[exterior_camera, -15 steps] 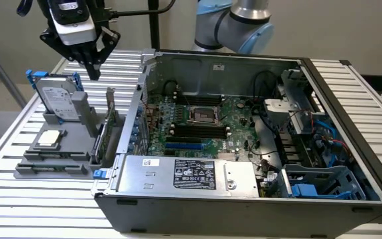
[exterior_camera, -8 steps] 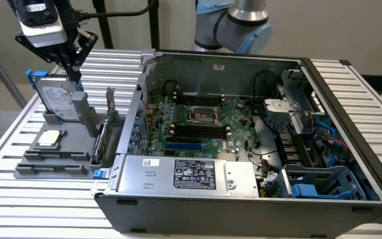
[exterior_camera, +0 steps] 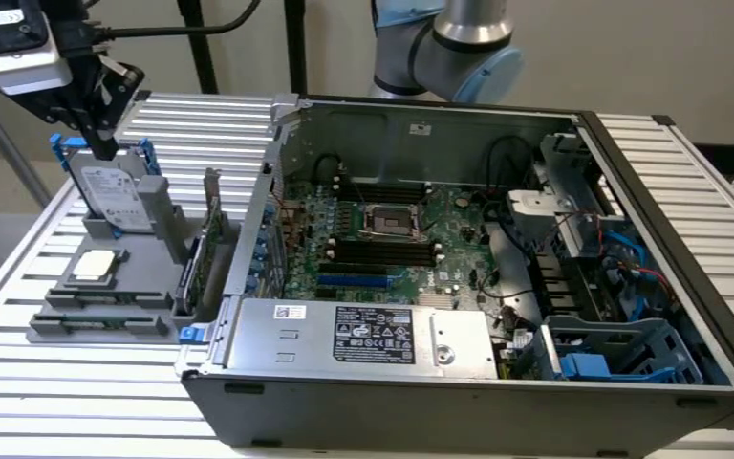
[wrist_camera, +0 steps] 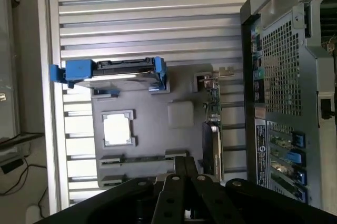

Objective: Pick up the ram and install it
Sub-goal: 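Reach for the ram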

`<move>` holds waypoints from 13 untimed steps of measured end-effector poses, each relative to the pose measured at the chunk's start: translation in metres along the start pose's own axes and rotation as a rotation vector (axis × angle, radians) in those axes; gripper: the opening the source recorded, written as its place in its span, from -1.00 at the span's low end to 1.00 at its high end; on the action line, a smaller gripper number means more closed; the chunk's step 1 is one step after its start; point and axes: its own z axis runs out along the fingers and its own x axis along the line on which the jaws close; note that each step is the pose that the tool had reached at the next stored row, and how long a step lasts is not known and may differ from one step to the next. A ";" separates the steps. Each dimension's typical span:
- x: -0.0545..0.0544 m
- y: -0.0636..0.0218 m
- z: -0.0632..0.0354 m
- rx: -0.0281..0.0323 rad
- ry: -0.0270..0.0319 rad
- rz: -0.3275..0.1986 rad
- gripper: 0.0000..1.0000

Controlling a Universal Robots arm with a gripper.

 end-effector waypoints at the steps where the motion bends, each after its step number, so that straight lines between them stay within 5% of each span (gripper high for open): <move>1: 0.004 -0.0009 0.0001 0.0000 0.0000 0.000 -0.79; 7: 0.029 -0.0053 0.0005 0.0001 0.0007 0.000 -0.79; 13: 0.029 -0.0214 0.0006 0.0000 0.0009 0.000 -0.79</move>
